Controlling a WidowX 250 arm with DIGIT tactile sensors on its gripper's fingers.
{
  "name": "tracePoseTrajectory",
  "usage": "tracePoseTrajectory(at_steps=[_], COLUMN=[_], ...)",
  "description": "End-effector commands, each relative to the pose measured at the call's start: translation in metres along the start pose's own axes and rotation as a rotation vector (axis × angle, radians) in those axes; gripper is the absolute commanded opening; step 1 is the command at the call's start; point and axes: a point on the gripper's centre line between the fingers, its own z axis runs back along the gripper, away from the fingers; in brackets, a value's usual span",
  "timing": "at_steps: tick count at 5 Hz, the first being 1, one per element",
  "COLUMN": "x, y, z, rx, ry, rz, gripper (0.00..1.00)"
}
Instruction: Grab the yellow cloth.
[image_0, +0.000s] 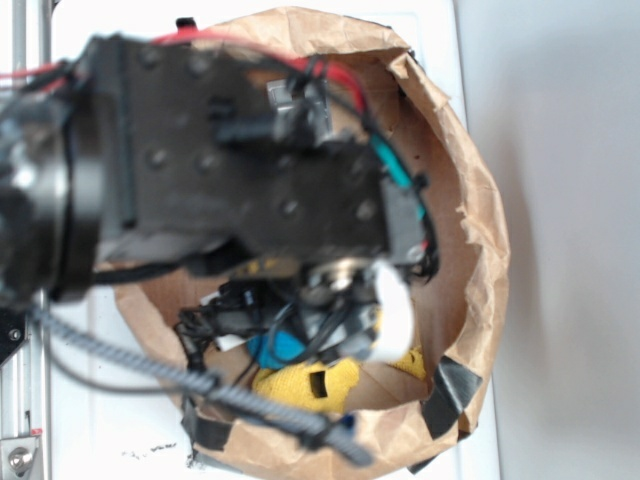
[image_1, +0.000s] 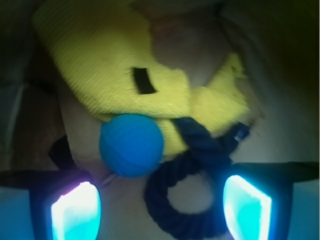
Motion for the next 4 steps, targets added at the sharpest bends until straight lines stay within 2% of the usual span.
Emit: tracePoseTrajectory(at_steps=[1,2,3,4], x=[0.029,0.044,0.054,0.059], y=[-0.022,-0.024,-0.025,-0.031], z=[0.008,0.0,-0.017,-0.039], rx=[-0.096,-0.173,-0.207,-0.233], ry=[-0.198,-0.264,-0.316,-0.31], rz=[-0.289,-0.317,-0.346,-0.362], gripper=[1.0,1.0,1.0,1.0])
